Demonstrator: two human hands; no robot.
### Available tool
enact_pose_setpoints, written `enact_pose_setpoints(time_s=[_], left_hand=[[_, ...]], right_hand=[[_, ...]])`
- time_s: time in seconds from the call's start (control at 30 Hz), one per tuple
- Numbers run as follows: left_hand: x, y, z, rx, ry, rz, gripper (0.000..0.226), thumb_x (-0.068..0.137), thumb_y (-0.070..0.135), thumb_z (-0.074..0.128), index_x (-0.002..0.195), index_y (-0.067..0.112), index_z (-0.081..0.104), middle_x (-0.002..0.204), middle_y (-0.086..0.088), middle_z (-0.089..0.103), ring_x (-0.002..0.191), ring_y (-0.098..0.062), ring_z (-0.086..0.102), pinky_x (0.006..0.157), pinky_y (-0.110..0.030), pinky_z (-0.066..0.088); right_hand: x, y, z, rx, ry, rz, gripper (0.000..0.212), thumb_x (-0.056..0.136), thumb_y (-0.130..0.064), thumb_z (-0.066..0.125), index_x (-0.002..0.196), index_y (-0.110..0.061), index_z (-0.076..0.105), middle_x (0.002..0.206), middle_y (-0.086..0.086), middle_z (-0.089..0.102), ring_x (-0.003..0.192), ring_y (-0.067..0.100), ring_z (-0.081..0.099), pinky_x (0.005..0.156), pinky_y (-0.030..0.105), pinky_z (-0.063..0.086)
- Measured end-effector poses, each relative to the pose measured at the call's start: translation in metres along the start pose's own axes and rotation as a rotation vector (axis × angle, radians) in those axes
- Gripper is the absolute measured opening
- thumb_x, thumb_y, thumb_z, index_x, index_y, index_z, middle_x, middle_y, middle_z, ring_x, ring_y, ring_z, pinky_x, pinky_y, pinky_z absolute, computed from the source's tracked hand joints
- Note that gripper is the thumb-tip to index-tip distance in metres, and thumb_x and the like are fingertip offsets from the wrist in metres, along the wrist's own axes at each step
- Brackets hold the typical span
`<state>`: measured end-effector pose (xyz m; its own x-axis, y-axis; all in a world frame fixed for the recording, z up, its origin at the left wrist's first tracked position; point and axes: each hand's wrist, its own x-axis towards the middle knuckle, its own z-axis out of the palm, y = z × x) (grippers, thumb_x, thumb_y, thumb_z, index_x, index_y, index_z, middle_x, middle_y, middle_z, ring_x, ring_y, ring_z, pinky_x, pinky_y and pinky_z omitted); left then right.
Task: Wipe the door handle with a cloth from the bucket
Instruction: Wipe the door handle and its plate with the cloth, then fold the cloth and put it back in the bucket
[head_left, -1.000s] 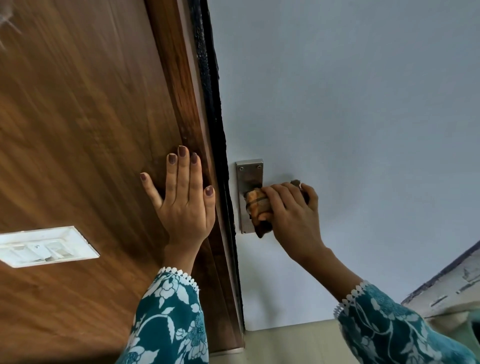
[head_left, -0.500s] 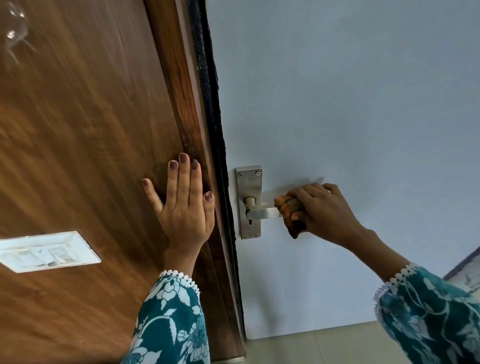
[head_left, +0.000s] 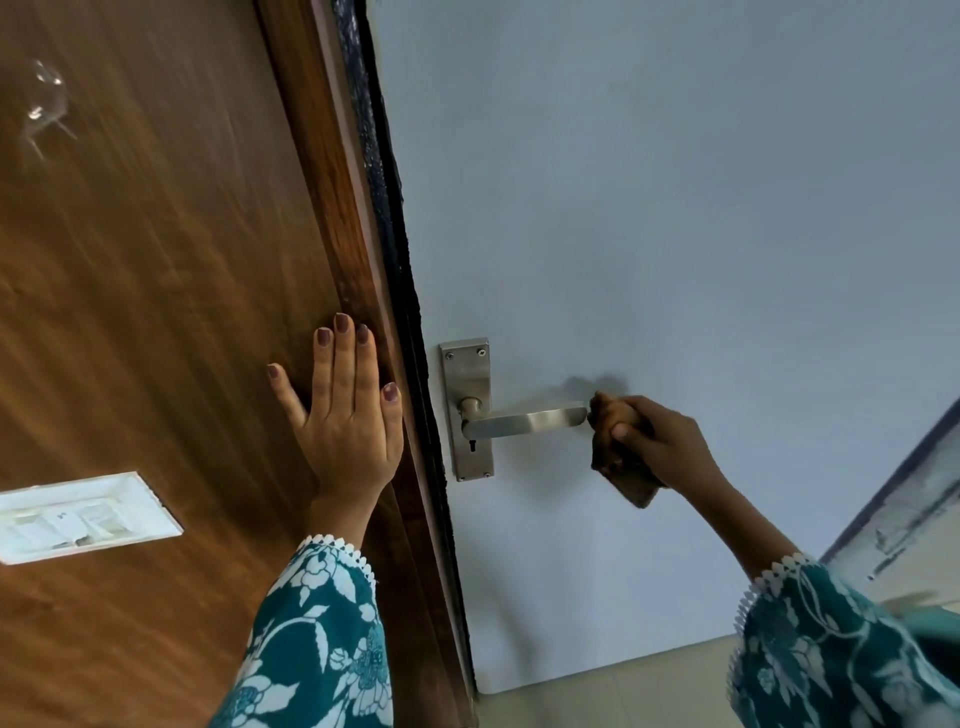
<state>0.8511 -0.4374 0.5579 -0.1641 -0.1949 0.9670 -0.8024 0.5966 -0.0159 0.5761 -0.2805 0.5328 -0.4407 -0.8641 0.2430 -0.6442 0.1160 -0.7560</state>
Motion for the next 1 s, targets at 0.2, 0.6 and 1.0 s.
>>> enact_pose_setpoints(time_s=[0.2,0.6,1.0], left_hand=[[-0.016,0.067,-0.041,-0.481,-0.22,-0.054,0.053,0.096,0.017,0.04,0.145,0.004,0.023,0.152,-0.013,0.027,0.143,-0.025,0.026,0.117,-0.05,0.019],[-0.053,0.152,-0.06,-1.16,-1.103,-1.048,0.061,0.051,0.056,0.074,0.095,0.014,0.07,0.084,-0.004,0.076,0.084,-0.023,0.071,0.082,-0.048,0.056],[-0.056,0.17,-0.044,-1.226,-1.013,-1.382,0.01,0.083,0.01,0.069,0.092,0.008,0.072,0.093,-0.015,0.074,0.091,-0.03,0.07,0.082,-0.044,0.057]], right_hand=[[-0.056,-0.011,0.001,1.02,-0.088,0.316,0.032,0.091,-0.01,0.051,0.12,0.003,0.055,0.124,0.018,0.062,0.11,0.036,0.06,0.088,0.047,0.05],[-0.075,-0.018,0.011,1.404,-0.111,0.638,0.065,0.093,-0.055,0.032,0.096,-0.004,0.072,0.104,0.02,0.07,0.096,0.03,0.068,0.088,0.042,0.048],[-0.063,0.025,-0.021,1.001,-0.351,0.499,0.031,0.083,-0.012,0.063,0.11,0.003,0.063,0.108,0.017,0.069,0.099,0.03,0.066,0.085,0.038,0.055]])
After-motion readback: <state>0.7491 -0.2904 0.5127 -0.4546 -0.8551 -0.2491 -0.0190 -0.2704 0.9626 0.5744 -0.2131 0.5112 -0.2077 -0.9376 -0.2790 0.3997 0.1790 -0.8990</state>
